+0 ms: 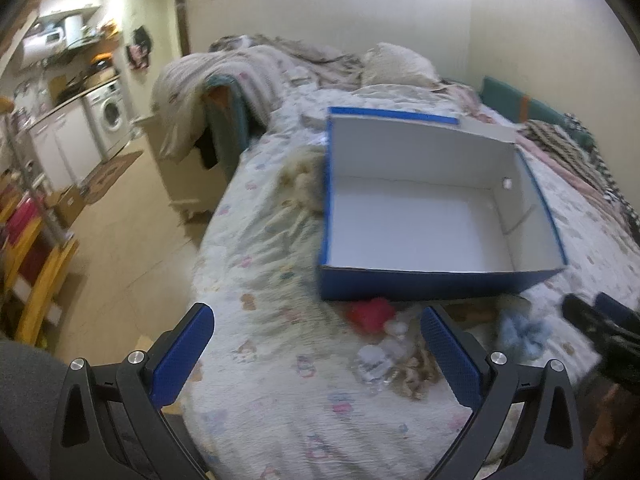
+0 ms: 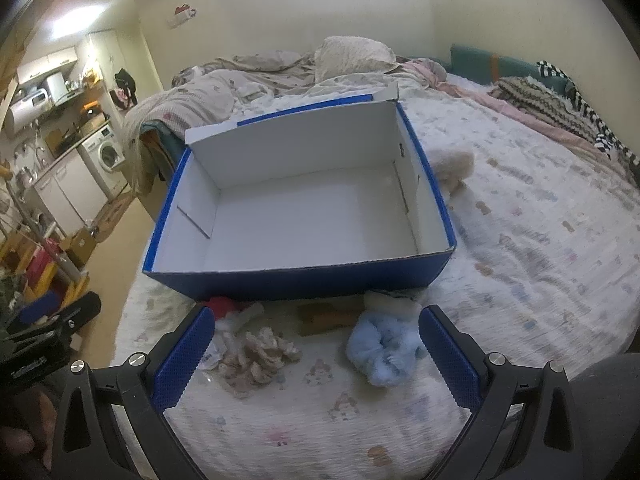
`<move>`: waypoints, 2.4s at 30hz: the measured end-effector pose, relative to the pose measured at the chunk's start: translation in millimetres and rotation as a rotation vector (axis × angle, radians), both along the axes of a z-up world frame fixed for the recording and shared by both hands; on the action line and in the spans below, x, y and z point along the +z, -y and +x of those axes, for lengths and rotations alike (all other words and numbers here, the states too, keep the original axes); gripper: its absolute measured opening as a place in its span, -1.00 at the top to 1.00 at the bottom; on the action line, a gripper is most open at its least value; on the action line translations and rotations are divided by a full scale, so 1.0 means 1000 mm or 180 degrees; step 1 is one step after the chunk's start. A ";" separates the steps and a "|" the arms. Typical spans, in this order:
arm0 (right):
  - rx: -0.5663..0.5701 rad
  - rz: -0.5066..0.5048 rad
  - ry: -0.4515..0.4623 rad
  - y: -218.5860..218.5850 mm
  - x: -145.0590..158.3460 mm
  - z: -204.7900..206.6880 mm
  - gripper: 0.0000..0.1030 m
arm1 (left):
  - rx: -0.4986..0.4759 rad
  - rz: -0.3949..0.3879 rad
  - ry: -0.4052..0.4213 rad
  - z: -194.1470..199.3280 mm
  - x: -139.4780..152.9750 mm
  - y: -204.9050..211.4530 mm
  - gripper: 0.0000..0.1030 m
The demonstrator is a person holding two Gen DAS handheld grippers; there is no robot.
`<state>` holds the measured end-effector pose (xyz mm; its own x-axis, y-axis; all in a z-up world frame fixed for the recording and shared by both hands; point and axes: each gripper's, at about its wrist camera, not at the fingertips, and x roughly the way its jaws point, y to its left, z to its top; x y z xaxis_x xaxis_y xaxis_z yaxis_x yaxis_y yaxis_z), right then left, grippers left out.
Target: Organize soft objects
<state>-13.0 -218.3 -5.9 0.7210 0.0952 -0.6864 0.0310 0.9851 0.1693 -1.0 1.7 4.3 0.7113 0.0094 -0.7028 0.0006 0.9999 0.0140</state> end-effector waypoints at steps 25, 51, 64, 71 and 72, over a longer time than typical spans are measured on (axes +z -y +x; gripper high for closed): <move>-0.0117 0.0516 -0.0568 0.026 -0.028 0.020 -1.00 | 0.0623 -0.1425 -0.2073 0.090 -0.150 -0.021 -0.16; -0.0895 0.1351 -0.1470 0.087 -0.101 0.052 -0.53 | 0.0467 -0.0835 -0.1587 0.062 -0.081 -0.059 0.58; -0.0624 0.0953 -0.1269 0.056 -0.098 0.056 0.71 | 0.0418 -0.0815 -0.1441 0.062 -0.083 -0.043 0.58; -0.0073 0.0997 -0.0981 0.028 -0.051 0.033 0.72 | 0.0460 -0.0694 -0.1372 0.054 -0.079 -0.050 0.58; -0.0006 0.1066 -0.0937 0.030 -0.042 0.032 0.72 | 0.0458 -0.0692 -0.1352 0.052 -0.077 -0.050 0.58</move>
<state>19.3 -248.3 -48.0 0.4998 0.3460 -0.7940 0.1274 0.8774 0.4626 51.2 52.0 -72.3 0.3639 -0.0926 -0.9268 -0.1771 0.9700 -0.1665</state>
